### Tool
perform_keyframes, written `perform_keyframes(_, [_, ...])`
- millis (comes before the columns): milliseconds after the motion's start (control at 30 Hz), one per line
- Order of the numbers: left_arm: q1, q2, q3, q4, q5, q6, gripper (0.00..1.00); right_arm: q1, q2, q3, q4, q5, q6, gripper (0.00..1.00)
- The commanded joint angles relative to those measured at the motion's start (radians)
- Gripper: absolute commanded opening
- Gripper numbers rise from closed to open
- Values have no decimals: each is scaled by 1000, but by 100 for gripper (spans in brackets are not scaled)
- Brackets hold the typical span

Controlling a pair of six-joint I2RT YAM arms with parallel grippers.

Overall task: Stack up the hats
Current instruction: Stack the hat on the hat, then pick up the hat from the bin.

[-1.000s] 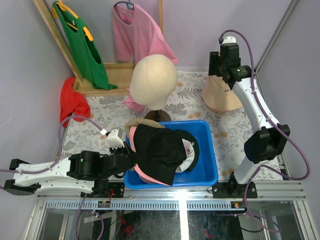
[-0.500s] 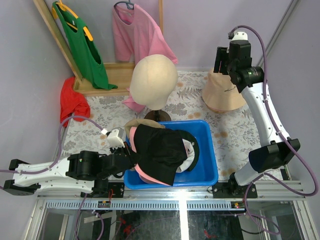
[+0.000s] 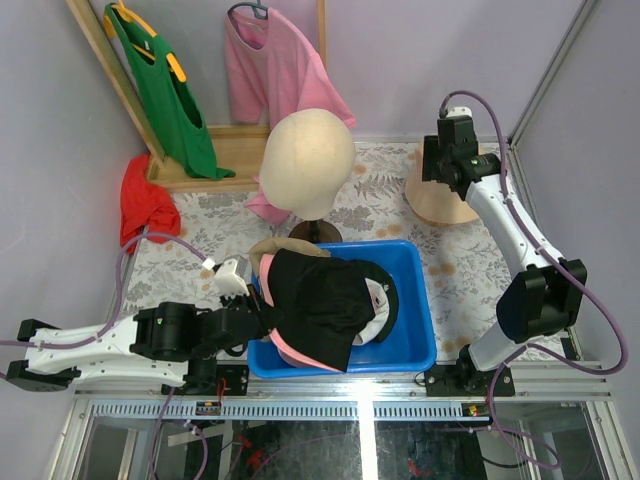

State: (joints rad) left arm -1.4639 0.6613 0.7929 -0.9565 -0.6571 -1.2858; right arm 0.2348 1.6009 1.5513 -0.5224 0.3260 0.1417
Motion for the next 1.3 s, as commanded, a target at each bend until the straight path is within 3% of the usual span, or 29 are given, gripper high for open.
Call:
perform_keyframes(0, [2,-22,-29,29,28,-6,0,-2,-12,-47,53,65,-18,67])
perform_keyframes(333, [2,-33,-48,74,32,13,0,-1,-36,103,-20,71,-29,69])
perform_keyframes(600, [4,-28,-47,146,24,65,0,10,-115,269,-127,-58,41,73])
perform_keyframes(833, [2,-41,-70,186,15,91,0,93,-327,8,-79,-184,130,73])
perform_keyframes(1100, [2,-98,-122,231,-3,91,0,153,-576,-360,97,-446,304,75])
perform_keyframes(1267, [3,-98,-121,232,-15,101,0,212,-632,-491,179,-561,419,72])
